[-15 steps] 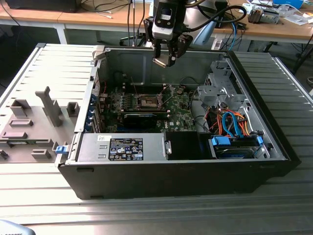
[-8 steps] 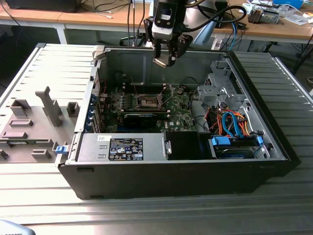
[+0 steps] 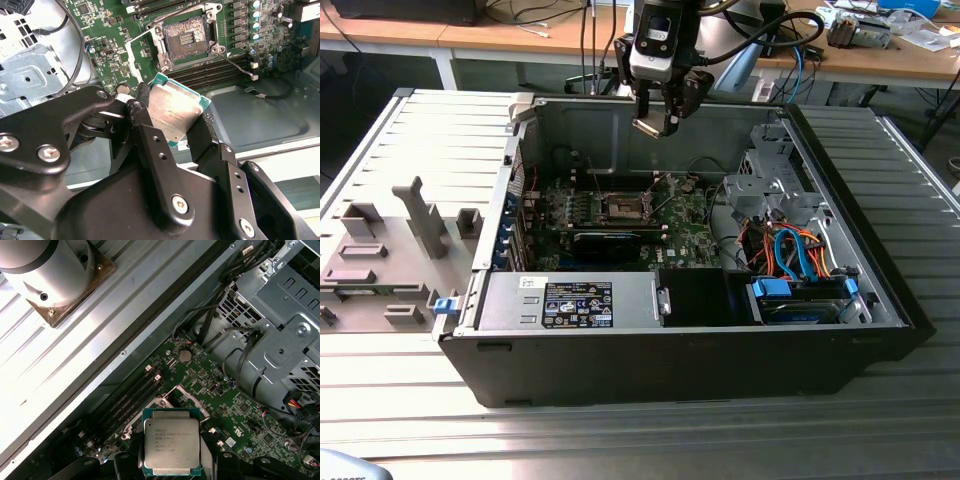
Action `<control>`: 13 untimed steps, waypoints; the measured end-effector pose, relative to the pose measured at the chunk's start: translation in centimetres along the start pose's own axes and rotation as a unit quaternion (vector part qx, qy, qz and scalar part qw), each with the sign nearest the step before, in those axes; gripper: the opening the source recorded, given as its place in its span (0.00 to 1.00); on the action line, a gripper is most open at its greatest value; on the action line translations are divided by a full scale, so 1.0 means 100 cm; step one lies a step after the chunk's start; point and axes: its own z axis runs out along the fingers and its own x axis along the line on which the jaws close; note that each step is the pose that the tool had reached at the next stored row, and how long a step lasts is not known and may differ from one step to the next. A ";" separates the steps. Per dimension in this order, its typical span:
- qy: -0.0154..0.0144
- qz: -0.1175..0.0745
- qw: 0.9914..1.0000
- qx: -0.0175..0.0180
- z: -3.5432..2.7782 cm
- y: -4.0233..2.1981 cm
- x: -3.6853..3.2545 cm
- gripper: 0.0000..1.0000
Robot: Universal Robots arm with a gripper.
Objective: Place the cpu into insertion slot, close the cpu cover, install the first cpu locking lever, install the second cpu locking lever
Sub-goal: 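Place the cpu into insertion slot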
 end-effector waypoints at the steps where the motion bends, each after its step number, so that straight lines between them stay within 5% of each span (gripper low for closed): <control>1: 0.000 0.000 1.000 0.000 0.0000 0.0000 0.0000 0.55; 13: -0.001 0.007 1.000 0.000 0.0000 0.0000 0.0000 0.55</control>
